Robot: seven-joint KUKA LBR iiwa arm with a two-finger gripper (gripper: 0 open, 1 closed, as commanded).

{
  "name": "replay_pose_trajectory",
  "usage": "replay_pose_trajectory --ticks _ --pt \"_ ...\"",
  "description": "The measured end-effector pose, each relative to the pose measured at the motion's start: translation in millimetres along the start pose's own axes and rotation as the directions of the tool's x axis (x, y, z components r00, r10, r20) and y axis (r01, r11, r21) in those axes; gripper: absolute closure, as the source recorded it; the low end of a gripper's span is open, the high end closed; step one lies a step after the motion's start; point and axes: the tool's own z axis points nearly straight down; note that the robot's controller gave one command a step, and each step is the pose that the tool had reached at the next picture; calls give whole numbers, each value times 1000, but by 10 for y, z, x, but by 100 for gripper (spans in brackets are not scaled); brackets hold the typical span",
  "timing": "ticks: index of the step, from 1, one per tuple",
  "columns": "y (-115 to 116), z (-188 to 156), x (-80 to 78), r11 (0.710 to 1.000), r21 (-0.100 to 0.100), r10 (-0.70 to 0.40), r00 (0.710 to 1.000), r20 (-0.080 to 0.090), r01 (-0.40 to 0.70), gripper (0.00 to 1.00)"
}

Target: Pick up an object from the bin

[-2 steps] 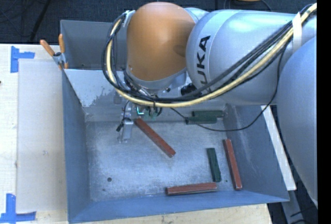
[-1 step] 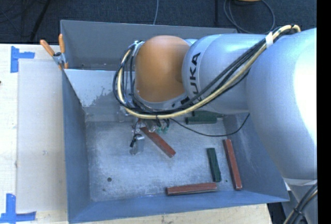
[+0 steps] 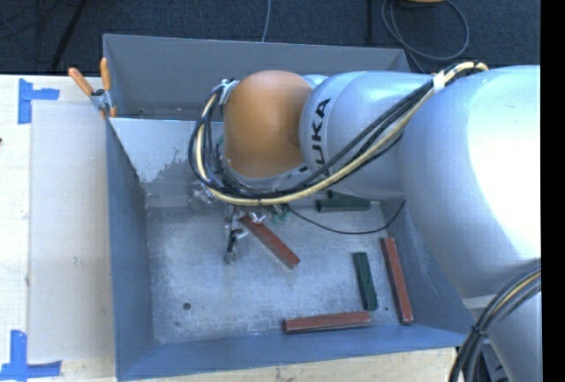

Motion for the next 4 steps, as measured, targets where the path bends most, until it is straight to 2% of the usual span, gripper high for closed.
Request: replay_pose_trajectory --ticks 1,2,3,4 --pt "-702 -23 373 987 2 -160 987 -1 160 0" --pt "-982 -808 612 999 4 34 999 7 -34 0" --pt "-818 -16 811 980 1 201 980 3 -201 0" --pt "-1284 -22 670 999 3 39 999 4 -39 0"
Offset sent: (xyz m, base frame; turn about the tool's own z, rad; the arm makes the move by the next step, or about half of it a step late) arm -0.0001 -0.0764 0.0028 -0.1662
